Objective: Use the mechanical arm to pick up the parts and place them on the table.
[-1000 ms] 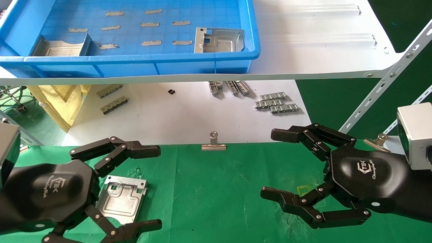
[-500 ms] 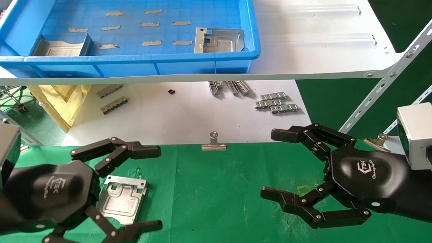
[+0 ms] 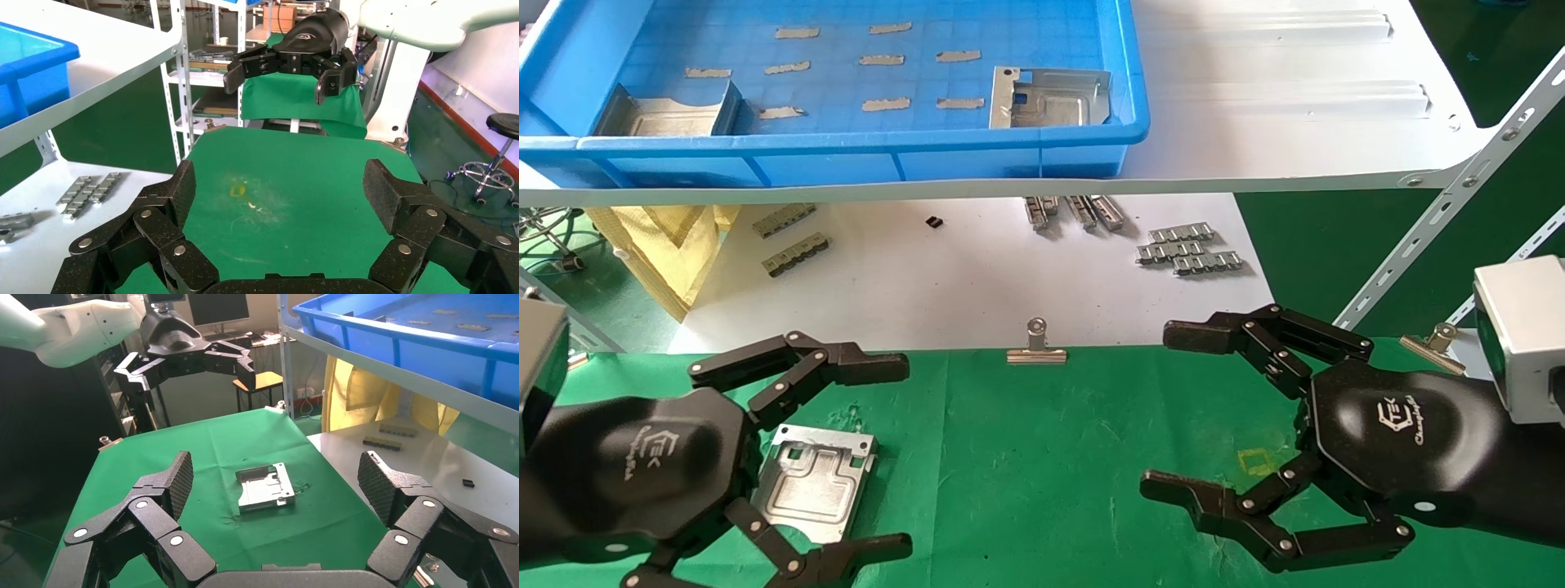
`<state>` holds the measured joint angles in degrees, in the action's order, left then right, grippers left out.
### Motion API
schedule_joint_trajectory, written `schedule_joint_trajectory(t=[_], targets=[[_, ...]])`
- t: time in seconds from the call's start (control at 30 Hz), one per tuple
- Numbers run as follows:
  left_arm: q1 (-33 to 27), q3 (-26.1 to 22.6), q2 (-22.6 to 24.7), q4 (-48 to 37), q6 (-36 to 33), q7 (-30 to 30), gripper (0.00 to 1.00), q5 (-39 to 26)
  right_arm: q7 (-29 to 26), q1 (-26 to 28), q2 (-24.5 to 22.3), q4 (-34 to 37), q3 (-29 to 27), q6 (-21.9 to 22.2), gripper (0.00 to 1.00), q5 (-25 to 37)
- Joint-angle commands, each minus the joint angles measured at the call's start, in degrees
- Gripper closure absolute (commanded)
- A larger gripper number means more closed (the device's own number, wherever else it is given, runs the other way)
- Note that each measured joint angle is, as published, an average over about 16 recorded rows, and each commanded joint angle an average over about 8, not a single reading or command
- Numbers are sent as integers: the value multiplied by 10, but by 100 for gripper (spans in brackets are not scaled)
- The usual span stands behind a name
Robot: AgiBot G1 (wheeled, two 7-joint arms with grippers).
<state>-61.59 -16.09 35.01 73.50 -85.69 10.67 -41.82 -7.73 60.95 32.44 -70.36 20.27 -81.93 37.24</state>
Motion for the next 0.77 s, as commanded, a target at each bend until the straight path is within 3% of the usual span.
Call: schedule_joint_trajectory(t=[0.03, 0.77], targets=[[0, 0, 0, 0, 0, 0, 0, 0, -1, 0, 1, -1, -2, -2, 0, 2], [0, -1, 0, 0, 0, 0, 0, 1, -16, 3, 13, -17, -22, -20, 0, 24]])
